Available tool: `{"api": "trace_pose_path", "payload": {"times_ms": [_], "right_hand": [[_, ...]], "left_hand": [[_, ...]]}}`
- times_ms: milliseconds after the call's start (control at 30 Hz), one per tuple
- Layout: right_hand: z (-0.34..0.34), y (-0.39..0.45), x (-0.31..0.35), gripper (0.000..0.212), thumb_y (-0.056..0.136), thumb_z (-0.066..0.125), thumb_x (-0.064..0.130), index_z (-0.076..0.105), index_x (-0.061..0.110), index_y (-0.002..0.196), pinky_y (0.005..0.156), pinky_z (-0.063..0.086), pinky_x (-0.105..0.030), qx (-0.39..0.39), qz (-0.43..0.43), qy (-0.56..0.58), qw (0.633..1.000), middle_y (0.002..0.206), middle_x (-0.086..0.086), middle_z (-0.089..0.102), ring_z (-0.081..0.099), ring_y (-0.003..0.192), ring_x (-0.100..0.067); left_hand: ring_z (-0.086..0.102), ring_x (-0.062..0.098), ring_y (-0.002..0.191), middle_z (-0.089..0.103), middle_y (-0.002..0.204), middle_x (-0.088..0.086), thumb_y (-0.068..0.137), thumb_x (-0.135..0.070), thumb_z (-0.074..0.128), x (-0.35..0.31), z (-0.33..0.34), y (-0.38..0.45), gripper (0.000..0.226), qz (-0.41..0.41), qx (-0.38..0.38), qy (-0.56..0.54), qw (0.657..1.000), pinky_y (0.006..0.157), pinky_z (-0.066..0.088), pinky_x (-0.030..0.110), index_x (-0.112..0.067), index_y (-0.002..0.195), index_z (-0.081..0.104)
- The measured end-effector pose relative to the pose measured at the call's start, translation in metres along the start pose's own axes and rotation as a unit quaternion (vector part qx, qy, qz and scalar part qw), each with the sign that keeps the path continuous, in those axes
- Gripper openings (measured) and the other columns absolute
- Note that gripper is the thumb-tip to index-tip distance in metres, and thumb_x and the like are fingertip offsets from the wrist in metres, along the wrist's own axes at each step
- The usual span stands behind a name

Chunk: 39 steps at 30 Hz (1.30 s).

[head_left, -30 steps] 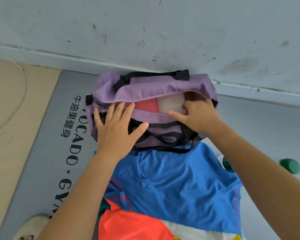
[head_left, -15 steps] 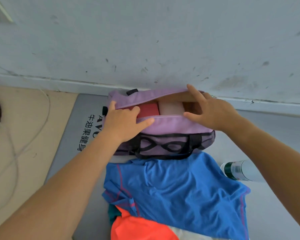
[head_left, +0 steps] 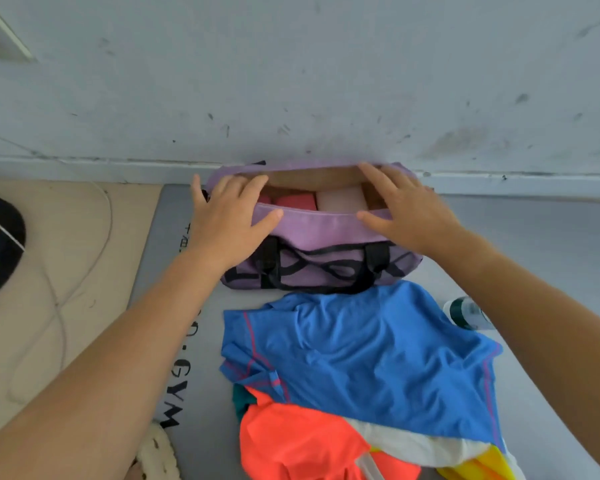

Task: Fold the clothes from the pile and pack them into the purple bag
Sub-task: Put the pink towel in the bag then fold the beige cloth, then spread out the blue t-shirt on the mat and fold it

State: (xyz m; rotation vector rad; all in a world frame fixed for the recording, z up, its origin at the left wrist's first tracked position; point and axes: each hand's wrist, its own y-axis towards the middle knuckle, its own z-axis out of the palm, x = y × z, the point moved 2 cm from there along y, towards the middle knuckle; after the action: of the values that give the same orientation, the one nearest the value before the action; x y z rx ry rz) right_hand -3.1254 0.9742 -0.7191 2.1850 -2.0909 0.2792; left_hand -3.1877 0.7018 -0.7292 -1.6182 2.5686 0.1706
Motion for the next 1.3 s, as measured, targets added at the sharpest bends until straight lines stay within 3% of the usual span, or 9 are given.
{"api": "trace_pose_path", "payload": {"times_ms": [100, 200, 300, 400, 533, 700, 933, 1100, 1300], "right_hand": [[0.008, -0.035, 0.019, 0.051, 0.089, 0.06, 0.028, 0.048, 0.012, 0.136, 0.092, 0.045, -0.046, -0.161, 0.001, 0.075, 0.984, 0.126, -0.011, 0.057, 0.052, 0.116, -0.032], [0.043, -0.083, 0.036, 0.022, 0.09, 0.057, 0.021, 0.056, 0.014, 0.111, 0.066, 0.051, -0.039, -0.137, 0.065, 0.191, 0.97, 0.092, -0.002, 0.063, 0.058, 0.081, -0.026], [0.095, -0.129, 0.038, 0.023, 0.092, 0.058, 0.03, 0.056, 0.016, 0.111, 0.073, 0.05, -0.043, 0.032, 0.153, 0.164, 0.974, 0.098, -0.001, 0.059, 0.058, 0.092, -0.027], [0.136, -0.182, 0.027, 0.049, 0.09, 0.061, 0.044, 0.045, 0.014, 0.126, 0.086, 0.047, -0.044, 0.161, 0.246, 0.059, 0.954, 0.12, -0.008, 0.049, 0.05, 0.114, -0.03], [0.15, -0.224, 0.012, 0.02, 0.09, 0.066, 0.02, 0.049, 0.012, 0.082, 0.068, 0.047, -0.04, 0.106, 0.361, 0.243, 0.894, 0.083, -0.009, 0.057, 0.056, 0.083, -0.033], [0.118, -0.222, 0.009, 0.024, 0.083, 0.074, 0.017, 0.056, 0.005, 0.073, 0.057, 0.036, -0.025, 0.058, 0.332, 0.307, 0.89, 0.074, -0.008, 0.058, 0.053, 0.072, -0.023], [0.017, -0.196, 0.036, 0.028, 0.084, 0.073, 0.019, 0.052, 0.015, 0.066, 0.052, 0.032, -0.016, 0.117, 0.189, 0.344, 0.912, 0.061, 0.006, 0.047, 0.04, 0.056, -0.008], [-0.071, -0.201, 0.061, 0.027, 0.085, 0.071, 0.02, 0.052, 0.016, 0.067, 0.053, 0.032, -0.018, 0.091, 0.109, 0.317, 0.938, 0.059, 0.009, 0.044, 0.038, 0.055, -0.005], [-0.153, -0.244, 0.073, 0.026, 0.088, 0.069, 0.017, 0.053, 0.017, 0.068, 0.065, 0.038, -0.025, 0.025, 0.101, 0.437, 0.894, 0.067, 0.0, 0.05, 0.045, 0.066, -0.012]], "left_hand": [[0.055, 0.023, 0.09, 0.061, 0.088, -0.003, 0.09, -0.046, 0.048, -0.037, 0.002, -0.033, 0.03, 0.036, -0.139, -0.084, 0.986, 0.081, 0.034, 0.037, -0.02, 0.092, 0.063], [0.055, 0.023, 0.068, 0.053, 0.065, -0.008, 0.09, -0.047, 0.048, -0.071, 0.039, -0.065, 0.034, 0.03, 0.062, -0.156, 0.985, 0.058, 0.03, 0.031, -0.023, 0.066, 0.05], [0.059, 0.024, 0.096, 0.058, 0.092, -0.005, 0.09, -0.042, 0.058, -0.08, 0.086, -0.1, 0.019, 0.005, 0.231, -0.139, 0.963, 0.072, 0.043, 0.033, -0.024, 0.086, 0.062], [0.046, 0.026, 0.125, 0.048, 0.133, 0.004, 0.088, -0.042, 0.066, -0.074, 0.116, -0.138, 0.055, -0.069, 0.3, -0.159, 0.938, 0.099, 0.043, 0.044, -0.024, 0.137, 0.048], [0.063, 0.026, 0.099, 0.064, 0.091, 0.0, 0.088, -0.036, 0.068, -0.069, 0.131, -0.17, 0.032, -0.175, 0.268, -0.195, 0.927, 0.083, 0.048, 0.04, -0.023, 0.116, 0.058], [0.062, 0.023, 0.089, 0.06, 0.083, -0.001, 0.087, -0.034, 0.07, -0.08, 0.113, -0.179, 0.022, -0.173, 0.264, -0.231, 0.92, 0.078, 0.048, 0.036, -0.025, 0.07, 0.059], [0.05, 0.0, 0.105, 0.052, 0.112, -0.02, 0.085, -0.049, 0.068, -0.135, 0.026, -0.163, 0.022, -0.113, 0.189, -0.438, 0.872, 0.091, 0.037, 0.02, -0.038, 0.104, 0.067], [0.052, -0.011, 0.11, 0.06, 0.115, -0.027, 0.089, -0.049, 0.065, -0.157, -0.05, -0.174, 0.02, -0.047, 0.251, -0.479, 0.84, 0.088, 0.039, 0.014, -0.045, 0.108, 0.065], [0.061, 0.021, 0.09, 0.07, 0.096, 0.005, 0.089, -0.023, 0.071, -0.163, -0.103, -0.203, 0.017, -0.002, 0.193, -0.435, 0.879, 0.087, 0.047, 0.04, -0.01, 0.1, 0.072]]}}
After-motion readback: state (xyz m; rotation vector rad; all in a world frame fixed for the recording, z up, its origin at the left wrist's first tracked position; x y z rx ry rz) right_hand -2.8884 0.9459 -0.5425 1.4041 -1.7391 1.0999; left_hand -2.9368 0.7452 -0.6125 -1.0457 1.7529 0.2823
